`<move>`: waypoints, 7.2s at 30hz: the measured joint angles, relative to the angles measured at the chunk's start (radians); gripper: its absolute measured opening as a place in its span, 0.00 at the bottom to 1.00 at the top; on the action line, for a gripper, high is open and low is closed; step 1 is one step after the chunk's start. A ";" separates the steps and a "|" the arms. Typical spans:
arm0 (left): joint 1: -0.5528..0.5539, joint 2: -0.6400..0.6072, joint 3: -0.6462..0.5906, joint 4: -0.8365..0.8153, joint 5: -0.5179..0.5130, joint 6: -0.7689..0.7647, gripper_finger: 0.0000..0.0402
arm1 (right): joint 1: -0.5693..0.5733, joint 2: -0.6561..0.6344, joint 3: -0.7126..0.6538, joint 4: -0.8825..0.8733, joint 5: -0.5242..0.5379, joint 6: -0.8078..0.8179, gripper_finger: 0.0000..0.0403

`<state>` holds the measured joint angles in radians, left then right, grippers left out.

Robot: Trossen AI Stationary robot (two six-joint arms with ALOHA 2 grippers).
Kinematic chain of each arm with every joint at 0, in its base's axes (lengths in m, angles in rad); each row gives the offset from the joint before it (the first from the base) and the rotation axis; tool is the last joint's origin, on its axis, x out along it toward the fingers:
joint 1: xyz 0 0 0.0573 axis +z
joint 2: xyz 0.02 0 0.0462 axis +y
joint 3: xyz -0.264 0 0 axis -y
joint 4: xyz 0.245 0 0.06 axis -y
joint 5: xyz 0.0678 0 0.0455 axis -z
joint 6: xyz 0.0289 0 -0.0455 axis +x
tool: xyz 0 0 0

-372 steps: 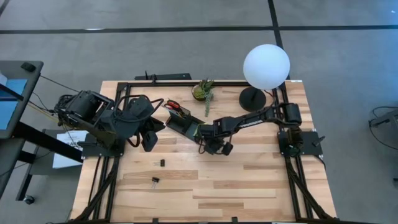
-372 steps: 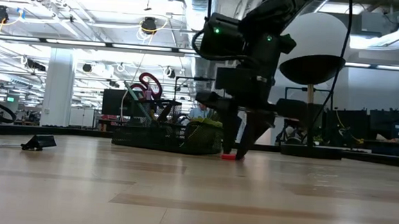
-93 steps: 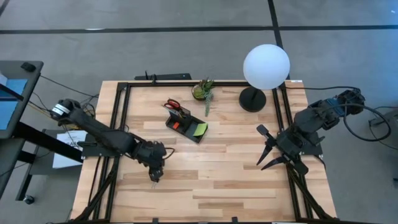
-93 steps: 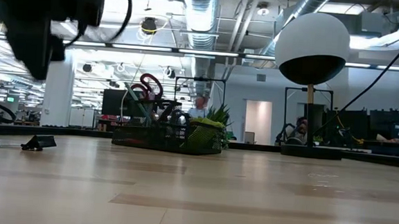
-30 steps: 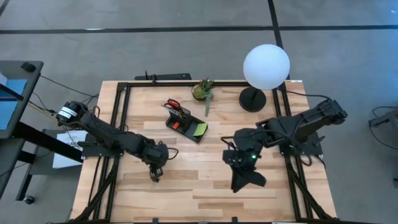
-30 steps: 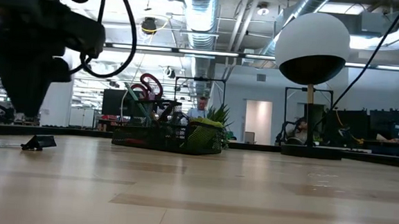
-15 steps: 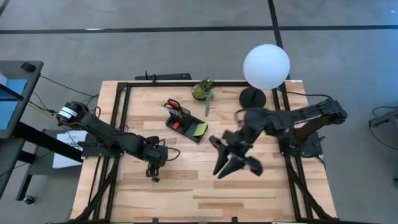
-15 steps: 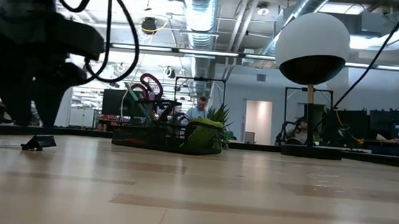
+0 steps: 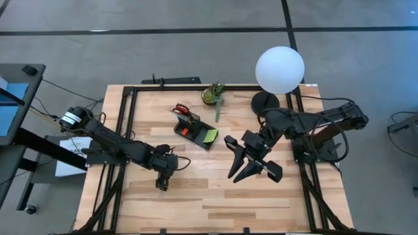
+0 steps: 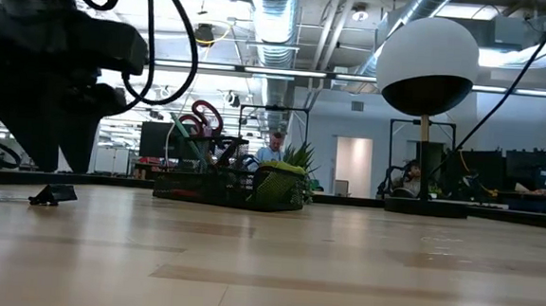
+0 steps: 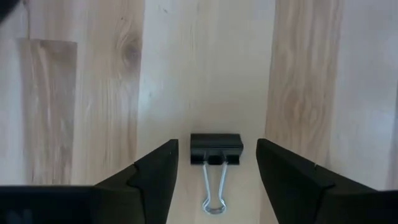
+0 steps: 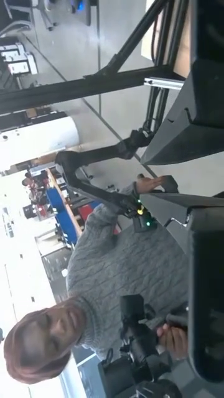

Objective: Pick and place office supplies into organizer
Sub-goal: Put the top binder clip into the black desk organizer, then put the binder clip into the black desk organizer

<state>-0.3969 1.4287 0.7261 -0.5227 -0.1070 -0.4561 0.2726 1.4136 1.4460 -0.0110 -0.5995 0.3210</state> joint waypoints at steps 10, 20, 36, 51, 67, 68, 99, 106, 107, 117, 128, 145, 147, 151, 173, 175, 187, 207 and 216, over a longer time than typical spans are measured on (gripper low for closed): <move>-0.002 0.085 -0.034 0.051 0.001 -0.054 0.53 | 0.000 0.001 -0.001 -0.035 -0.001 0.001 0.19; -0.004 0.143 -0.028 0.070 -0.005 -0.074 0.49 | 0.000 0.001 -0.001 -0.041 -0.001 0.001 0.19; 0.148 0.125 0.203 0.069 -0.179 0.041 0.31 | 0.002 0.001 -0.001 -0.040 0.003 0.017 0.19; 0.540 0.139 0.304 -0.089 -0.148 0.221 0.31 | 0.053 0.001 -0.001 -0.037 0.051 0.074 0.19; 0.615 0.286 0.306 -0.058 -0.090 0.270 0.48 | 0.054 0.001 -0.002 -0.036 0.051 0.072 0.19; 0.613 0.290 0.306 -0.059 -0.102 0.262 0.49 | 0.054 0.001 -0.002 -0.035 0.051 0.072 0.19; 0.345 -0.086 0.777 -1.048 -0.132 -0.233 0.45 | 0.076 0.001 -0.002 -0.035 0.053 0.069 0.19; 0.097 -0.400 0.619 -0.965 -0.138 -0.610 0.45 | 0.036 0.001 -0.002 -0.040 0.052 0.061 0.19; 0.064 -0.433 0.588 -0.945 -0.163 -0.652 0.45 | 0.030 0.001 -0.002 -0.041 0.052 0.061 0.19; -0.087 -0.603 0.140 -0.530 -0.121 -0.884 0.45 | 0.000 0.001 -0.002 -0.041 0.051 0.060 0.19; -0.191 -0.325 -0.087 -0.135 0.178 -0.959 0.45 | 0.000 0.001 -0.001 -0.041 0.051 -0.015 0.19; -0.206 0.075 0.097 -0.104 0.199 -0.938 0.45 | -0.004 0.001 0.000 -0.093 0.050 -0.015 0.19; -0.207 0.099 0.129 -0.108 0.194 -0.945 0.45 | -0.007 0.001 0.000 -0.098 0.050 -0.015 0.19; -0.204 0.140 0.173 -0.119 0.176 -0.956 0.45 | -0.014 0.001 0.000 -0.101 0.050 -0.015 0.19; -0.189 0.170 0.175 -0.159 0.175 -1.018 0.45 | -0.046 0.001 0.000 -0.160 0.047 -0.015 0.19; -0.189 0.170 0.175 -0.164 0.178 -1.008 0.46 | -0.046 0.001 0.000 -0.160 0.047 -0.015 0.19; -0.189 0.171 0.175 -0.162 0.142 -0.977 0.48 | -0.045 0.001 0.000 -0.175 0.047 -0.015 0.19; -0.205 0.171 0.174 -0.148 0.156 -1.072 0.51 | -0.043 0.001 -0.001 -0.177 0.046 -0.015 0.19; -0.253 0.178 0.175 -0.131 0.117 -1.116 0.51 | -0.053 0.001 -0.001 -0.201 0.046 -0.016 0.19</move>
<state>-0.6503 1.6066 0.9012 -0.6538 0.0104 -1.5720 0.2195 1.4143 1.4452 -0.2117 -0.5533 0.3054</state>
